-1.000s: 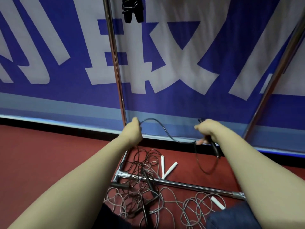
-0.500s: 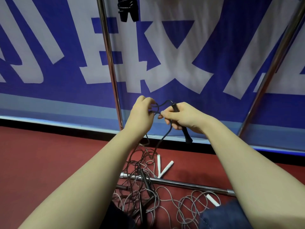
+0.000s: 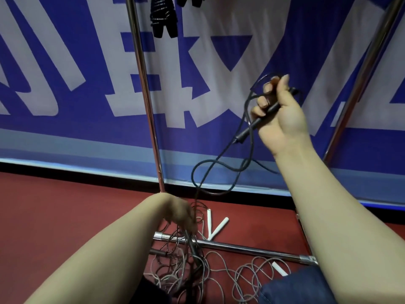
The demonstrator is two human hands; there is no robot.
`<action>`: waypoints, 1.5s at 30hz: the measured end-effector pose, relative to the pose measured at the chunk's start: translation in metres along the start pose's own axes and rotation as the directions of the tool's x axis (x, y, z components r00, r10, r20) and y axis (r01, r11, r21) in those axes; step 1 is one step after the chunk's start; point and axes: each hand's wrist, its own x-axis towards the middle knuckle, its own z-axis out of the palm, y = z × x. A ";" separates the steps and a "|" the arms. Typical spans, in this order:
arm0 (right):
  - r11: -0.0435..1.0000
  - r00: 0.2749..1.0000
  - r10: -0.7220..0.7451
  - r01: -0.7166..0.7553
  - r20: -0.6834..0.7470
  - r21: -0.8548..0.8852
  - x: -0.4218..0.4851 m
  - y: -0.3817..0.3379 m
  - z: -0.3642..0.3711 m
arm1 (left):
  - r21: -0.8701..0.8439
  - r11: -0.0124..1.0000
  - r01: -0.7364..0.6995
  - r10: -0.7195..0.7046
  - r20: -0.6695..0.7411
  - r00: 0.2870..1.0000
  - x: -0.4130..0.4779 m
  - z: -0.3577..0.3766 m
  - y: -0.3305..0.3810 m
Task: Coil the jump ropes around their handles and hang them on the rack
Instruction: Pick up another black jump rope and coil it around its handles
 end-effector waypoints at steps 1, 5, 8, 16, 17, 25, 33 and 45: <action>1.000 0.999 0.003 -0.003 -0.039 -0.002 0.001 -0.001 -0.005 | 0.018 0.998 0.053 -0.054 0.070 0.996 -0.001 0.001 -0.003; 0.810 0.948 0.047 -0.220 -0.314 -0.544 0.002 0.014 -0.043 | -0.131 0.979 0.158 -0.166 -0.051 0.985 -0.009 -0.010 0.004; 0.176 0.882 0.059 -0.470 -0.467 -0.865 -0.002 0.029 -0.072 | -0.209 0.968 0.142 -0.223 -0.441 0.870 -0.018 -0.033 0.009; 0.368 0.867 0.271 -0.495 -0.418 -0.787 -0.011 0.035 -0.068 | -0.173 0.936 -0.307 -0.139 -0.982 0.129 -0.056 -0.050 0.058; 0.453 0.867 0.339 -0.491 -0.366 -0.744 -0.012 0.031 -0.061 | -0.112 0.939 -0.325 -0.081 -0.991 0.108 -0.058 -0.049 0.066; 0.648 0.855 0.514 -0.438 -0.067 -0.623 -0.020 0.052 -0.032 | -0.032 0.797 -0.603 0.245 -0.895 0.372 -0.079 -0.039 0.094; 0.761 0.959 0.283 -0.217 0.012 -0.611 -0.015 0.039 -0.015 | -0.327 0.809 -0.488 0.246 -0.565 0.788 -0.042 -0.018 0.064; 0.873 0.964 -0.066 -0.069 -0.257 -0.483 0.002 0.009 -0.049 | 0.303 0.950 0.072 -0.068 -0.025 0.997 -0.027 0.015 0.021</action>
